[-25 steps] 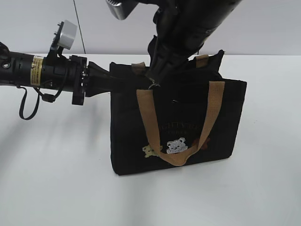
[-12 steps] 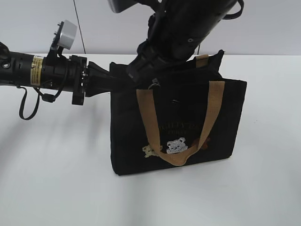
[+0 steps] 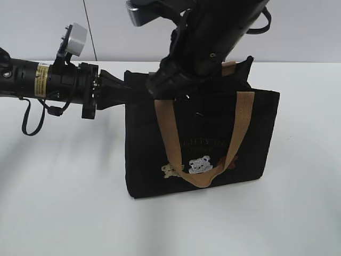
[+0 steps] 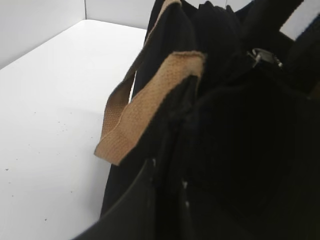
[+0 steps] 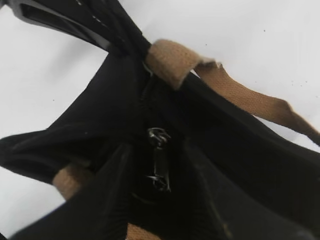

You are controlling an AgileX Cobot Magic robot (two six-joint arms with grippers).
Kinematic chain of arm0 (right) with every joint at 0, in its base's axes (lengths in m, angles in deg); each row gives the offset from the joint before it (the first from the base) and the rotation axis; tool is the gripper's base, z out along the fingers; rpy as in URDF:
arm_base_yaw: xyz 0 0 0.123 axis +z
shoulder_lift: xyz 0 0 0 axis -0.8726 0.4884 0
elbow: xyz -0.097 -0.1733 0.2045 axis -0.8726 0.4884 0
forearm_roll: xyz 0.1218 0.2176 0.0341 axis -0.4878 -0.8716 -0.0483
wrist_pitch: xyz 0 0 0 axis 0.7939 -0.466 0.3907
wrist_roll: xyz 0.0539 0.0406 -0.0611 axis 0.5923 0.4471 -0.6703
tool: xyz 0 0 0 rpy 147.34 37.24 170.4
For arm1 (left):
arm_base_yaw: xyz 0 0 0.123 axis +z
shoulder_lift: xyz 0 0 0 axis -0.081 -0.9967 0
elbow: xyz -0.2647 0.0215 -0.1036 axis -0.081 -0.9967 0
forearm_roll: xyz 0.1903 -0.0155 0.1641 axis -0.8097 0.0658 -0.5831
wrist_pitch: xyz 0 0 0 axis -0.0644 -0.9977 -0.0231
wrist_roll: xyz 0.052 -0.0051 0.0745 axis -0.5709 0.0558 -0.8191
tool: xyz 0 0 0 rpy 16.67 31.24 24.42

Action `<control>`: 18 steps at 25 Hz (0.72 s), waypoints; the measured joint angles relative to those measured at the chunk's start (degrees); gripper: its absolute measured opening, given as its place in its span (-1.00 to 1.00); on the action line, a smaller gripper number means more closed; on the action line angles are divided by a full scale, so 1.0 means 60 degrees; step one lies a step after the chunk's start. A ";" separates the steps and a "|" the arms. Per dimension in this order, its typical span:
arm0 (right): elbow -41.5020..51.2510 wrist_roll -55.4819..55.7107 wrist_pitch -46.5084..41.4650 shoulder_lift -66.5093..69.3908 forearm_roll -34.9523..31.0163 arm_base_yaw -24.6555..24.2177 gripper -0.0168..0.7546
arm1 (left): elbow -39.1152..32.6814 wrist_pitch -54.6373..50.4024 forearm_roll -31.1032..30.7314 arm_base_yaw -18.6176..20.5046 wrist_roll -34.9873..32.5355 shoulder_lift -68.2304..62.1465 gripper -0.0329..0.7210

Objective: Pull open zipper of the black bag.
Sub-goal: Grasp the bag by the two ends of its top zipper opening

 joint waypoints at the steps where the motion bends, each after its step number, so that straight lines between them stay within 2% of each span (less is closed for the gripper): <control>1: -0.0007 0.0000 -0.0049 0.0000 -0.0011 -0.0046 -0.37 | 0.0000 0.0000 0.0000 0.0000 0.0000 0.0000 -0.84; 5: -0.0007 0.0028 -0.0166 -0.0031 -0.0011 -0.0076 -0.86 | 0.0000 0.0000 0.0000 0.0000 0.0000 0.0000 -0.84; 7: -0.0007 0.0028 -0.0166 -0.0089 -0.0042 -0.0076 -0.99 | 0.0000 0.0000 0.0011 0.0000 0.0000 0.0000 -0.84; 18: -0.0007 0.0040 -0.0201 -0.0527 0.0373 -0.0076 -1.00 | 0.0000 0.0058 0.0031 0.0000 0.0000 0.0000 -0.84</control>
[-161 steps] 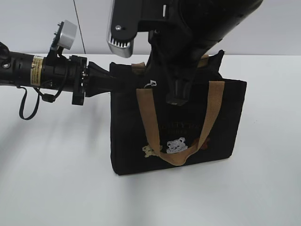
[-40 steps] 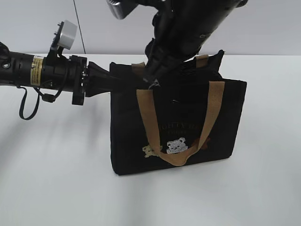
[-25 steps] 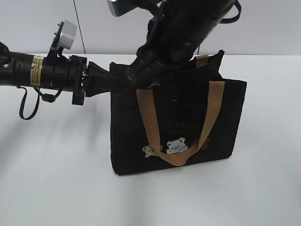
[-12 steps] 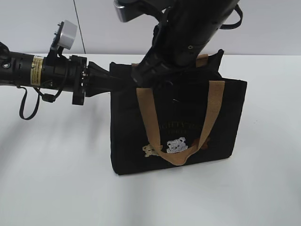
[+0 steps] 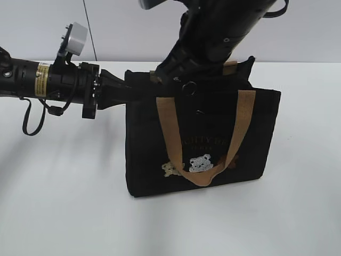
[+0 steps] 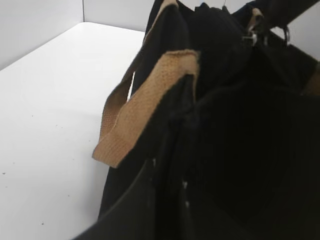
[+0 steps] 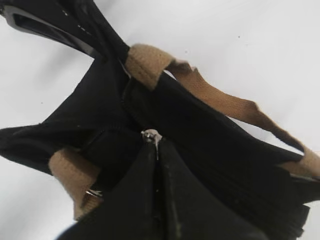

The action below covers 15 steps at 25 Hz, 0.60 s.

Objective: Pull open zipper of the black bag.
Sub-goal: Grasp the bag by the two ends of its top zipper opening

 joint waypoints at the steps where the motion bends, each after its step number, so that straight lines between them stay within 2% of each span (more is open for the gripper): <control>1: 0.0000 0.0011 -0.0047 -0.0026 0.0109 0.0000 -1.00 | 0.0000 0.0000 0.0000 0.0000 0.0000 0.0000 -0.84; 10: 0.0000 0.0563 -0.0849 -0.0069 0.1431 -0.0088 -1.00 | 0.0000 -0.0008 0.0032 -0.0011 0.0000 0.0000 -0.84; 15: 0.0000 0.0846 -0.1225 -0.0239 0.1470 -0.0866 -1.00 | 0.0000 -0.0006 0.0041 -0.0011 0.0000 0.0000 -0.84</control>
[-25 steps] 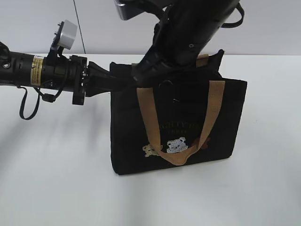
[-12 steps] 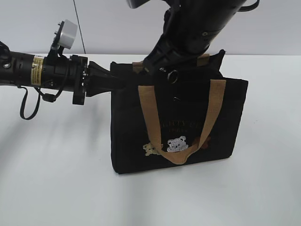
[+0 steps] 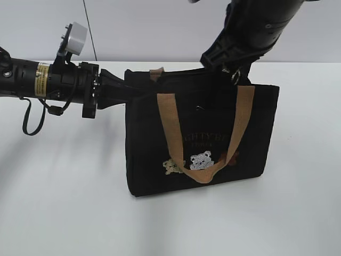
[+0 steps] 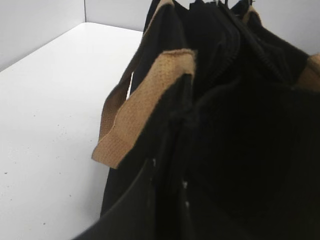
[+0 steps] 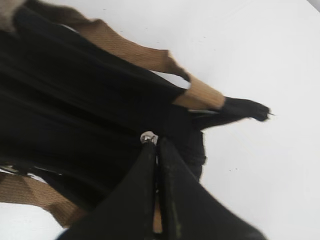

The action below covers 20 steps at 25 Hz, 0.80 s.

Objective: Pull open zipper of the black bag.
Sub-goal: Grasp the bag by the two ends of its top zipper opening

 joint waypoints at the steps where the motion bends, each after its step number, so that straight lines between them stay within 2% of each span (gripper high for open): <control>1: 0.0000 0.0060 -0.0028 -0.0069 -0.0009 -0.0177 -1.00 | 0.0000 0.0000 0.0000 0.0000 0.0000 0.0000 -0.84; 8: 0.0000 0.0334 -0.0394 -0.0286 -0.0246 -0.1043 -1.00 | 0.0000 0.0000 0.0000 0.0000 0.0000 0.0000 -0.84; 20: 0.0000 0.0378 -0.0115 -0.0299 -0.1448 -0.1133 -0.95 | 0.0000 -0.0009 -0.0037 0.0009 0.0000 0.0000 -0.84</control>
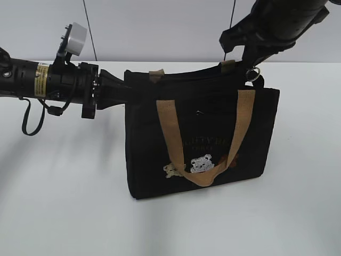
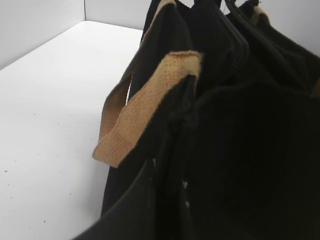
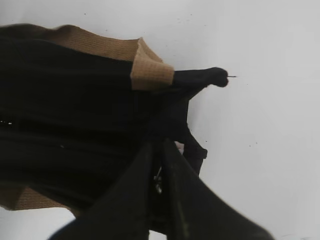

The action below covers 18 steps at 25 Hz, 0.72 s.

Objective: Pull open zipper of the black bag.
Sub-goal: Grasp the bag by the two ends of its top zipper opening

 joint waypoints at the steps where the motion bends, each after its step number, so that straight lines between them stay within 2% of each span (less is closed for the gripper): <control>1: 0.0000 0.0011 0.0000 0.0000 -0.0094 0.0000 -0.88 | 0.0000 0.0000 0.0000 0.0000 0.0000 0.0000 -0.84; 3: 0.0000 0.0011 0.0020 0.0000 -0.0275 0.0000 -0.66 | 0.0000 0.0000 0.0009 0.0000 0.0000 0.0000 -0.83; 5: 0.0000 0.0011 0.0019 0.0000 -0.0354 0.0000 -0.34 | 0.0000 0.0000 0.0070 0.0000 0.0068 0.0000 -0.79; 8: 0.0000 0.0011 0.0031 0.0000 -0.0381 0.0000 -0.02 | 0.0000 -0.0009 0.0311 0.0000 0.0330 0.0000 -0.64; 14: 0.0000 0.0011 -0.0194 -0.0018 -0.0381 0.0000 0.10 | 0.0000 -0.0041 0.0600 0.0000 0.1240 0.0432 0.02; 18: 0.0000 0.0011 -0.0315 -0.0256 -0.0381 -0.0017 0.11 | 0.0000 -0.0216 0.0182 0.0000 0.2094 0.1225 0.16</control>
